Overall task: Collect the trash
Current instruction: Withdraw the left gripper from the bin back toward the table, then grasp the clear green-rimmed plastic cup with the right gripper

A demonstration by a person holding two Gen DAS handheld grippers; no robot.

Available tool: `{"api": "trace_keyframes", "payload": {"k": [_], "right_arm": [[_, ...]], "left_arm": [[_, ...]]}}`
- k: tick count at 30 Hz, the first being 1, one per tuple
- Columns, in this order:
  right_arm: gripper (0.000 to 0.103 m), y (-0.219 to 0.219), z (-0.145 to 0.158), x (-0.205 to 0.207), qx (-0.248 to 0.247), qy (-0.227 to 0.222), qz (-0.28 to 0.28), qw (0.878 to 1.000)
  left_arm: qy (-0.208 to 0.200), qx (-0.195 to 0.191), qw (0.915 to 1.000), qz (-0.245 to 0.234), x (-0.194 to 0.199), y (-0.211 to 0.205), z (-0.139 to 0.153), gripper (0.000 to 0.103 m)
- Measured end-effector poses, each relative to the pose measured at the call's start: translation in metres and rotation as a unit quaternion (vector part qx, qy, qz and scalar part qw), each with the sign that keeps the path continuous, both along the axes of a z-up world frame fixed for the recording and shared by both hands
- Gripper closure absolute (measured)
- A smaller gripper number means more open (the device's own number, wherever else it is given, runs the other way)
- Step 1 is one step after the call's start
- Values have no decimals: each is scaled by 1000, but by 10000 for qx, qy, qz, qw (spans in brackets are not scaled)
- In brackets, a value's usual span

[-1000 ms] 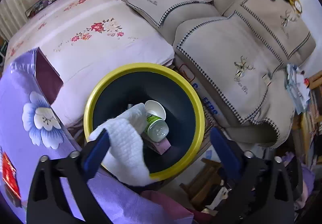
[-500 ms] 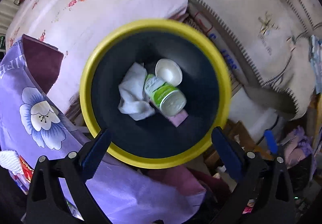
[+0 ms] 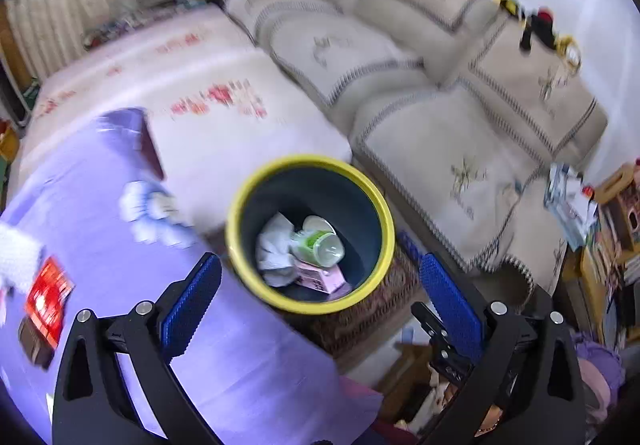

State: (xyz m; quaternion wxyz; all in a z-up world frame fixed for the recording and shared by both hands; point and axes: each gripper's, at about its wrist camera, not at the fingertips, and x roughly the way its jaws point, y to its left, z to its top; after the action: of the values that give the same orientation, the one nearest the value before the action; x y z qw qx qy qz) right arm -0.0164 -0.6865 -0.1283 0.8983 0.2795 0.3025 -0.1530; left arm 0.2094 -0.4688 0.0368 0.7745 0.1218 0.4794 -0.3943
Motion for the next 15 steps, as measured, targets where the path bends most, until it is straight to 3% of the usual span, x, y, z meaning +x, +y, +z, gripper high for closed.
{"api": "trace_keyframes", "payload": {"k": [4,8,15], "right_arm": [[41,35,12,18,-193,49,393,9990],[41,75,24,40,-397,85,853,9955],[41,182,46,98,-768,14,2157,9734]], "left_arm": [[-464,-425,9973,390,-27,84,22,5],[-965,-637,9881,1014,-50,180,35,5],[-1371,-862,9567,2417,-83,337,12,5]]}}
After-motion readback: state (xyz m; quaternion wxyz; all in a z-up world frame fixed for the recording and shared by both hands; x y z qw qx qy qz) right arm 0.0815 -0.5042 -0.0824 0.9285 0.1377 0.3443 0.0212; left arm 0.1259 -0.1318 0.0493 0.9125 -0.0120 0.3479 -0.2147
